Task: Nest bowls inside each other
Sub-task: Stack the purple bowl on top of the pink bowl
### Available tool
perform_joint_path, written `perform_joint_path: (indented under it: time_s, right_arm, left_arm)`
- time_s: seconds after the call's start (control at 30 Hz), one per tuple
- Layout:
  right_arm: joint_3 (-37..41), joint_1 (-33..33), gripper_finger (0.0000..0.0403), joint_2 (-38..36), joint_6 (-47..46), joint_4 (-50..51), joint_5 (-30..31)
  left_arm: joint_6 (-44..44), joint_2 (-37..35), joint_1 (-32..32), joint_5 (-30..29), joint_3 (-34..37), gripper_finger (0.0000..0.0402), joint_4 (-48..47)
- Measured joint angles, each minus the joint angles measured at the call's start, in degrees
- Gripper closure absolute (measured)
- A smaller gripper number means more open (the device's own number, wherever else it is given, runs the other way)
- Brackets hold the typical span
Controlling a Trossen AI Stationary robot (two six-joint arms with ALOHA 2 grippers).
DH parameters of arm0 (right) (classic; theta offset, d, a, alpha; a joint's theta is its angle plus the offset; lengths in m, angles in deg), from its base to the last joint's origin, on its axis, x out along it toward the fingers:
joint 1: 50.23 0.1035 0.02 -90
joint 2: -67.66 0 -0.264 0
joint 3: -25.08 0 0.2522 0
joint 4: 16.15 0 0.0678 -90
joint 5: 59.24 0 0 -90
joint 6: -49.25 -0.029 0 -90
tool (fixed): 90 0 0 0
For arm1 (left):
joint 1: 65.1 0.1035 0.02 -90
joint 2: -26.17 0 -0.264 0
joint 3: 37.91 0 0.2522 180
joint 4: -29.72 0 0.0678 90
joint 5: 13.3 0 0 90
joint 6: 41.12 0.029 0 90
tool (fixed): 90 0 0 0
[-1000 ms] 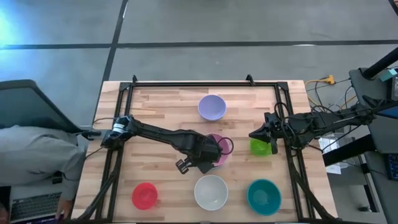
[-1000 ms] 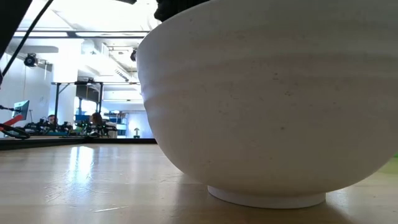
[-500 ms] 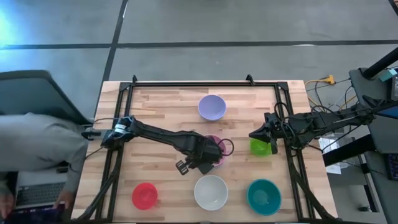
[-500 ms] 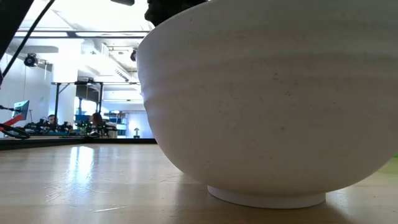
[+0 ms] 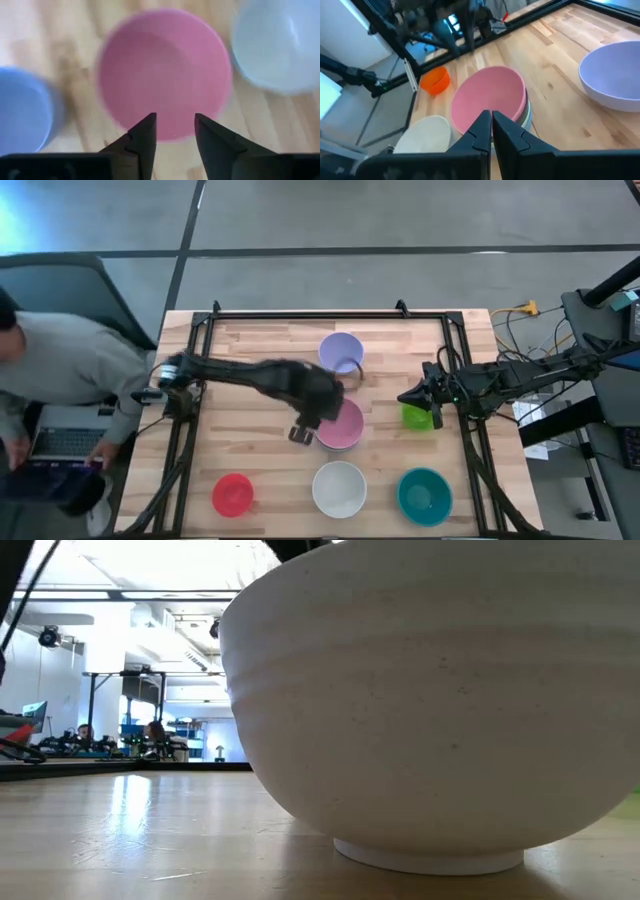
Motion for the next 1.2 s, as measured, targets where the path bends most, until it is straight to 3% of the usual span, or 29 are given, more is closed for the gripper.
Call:
perform_joint_path:
  time_s: [0.37, 0.57, 0.77, 0.97, 1.2]
  right_arm:
    - [0.6, -3.7, 0.0394, 13.8, 7.1, -17.7, 1.1]
    - [-0.2, -13.7, 0.0376, 22.1, 8.2, -18.8, -9.5]
    - [-4.7, -23.2, 0.0319, 31.4, 23.5, -16.7, -19.1]
    - [-16.8, -27.3, 0.0267, 42.0, 42.9, -3.4, -19.6]
    - [-30.7, -30.0, 0.0246, 55.8, 55.7, 13.8, -19.6]
  left_arm:
    - [-29.0, -32.4, 1.4, -0.2, 44.9, 0.032, 56.0]
    - [-43.6, -43.3, 1.3, -1.6, 62.1, 0.032, 74.3]
    - [-45.8, -49.4, 1.3, -3.4, 68.8, 0.032, 80.9]
    - [-42.6, -54.6, 1.3, -6.3, 69.6, 0.032, 81.4]
    - [-42.8, -59.5, 1.3, -7.8, 72.8, 0.032, 81.6]
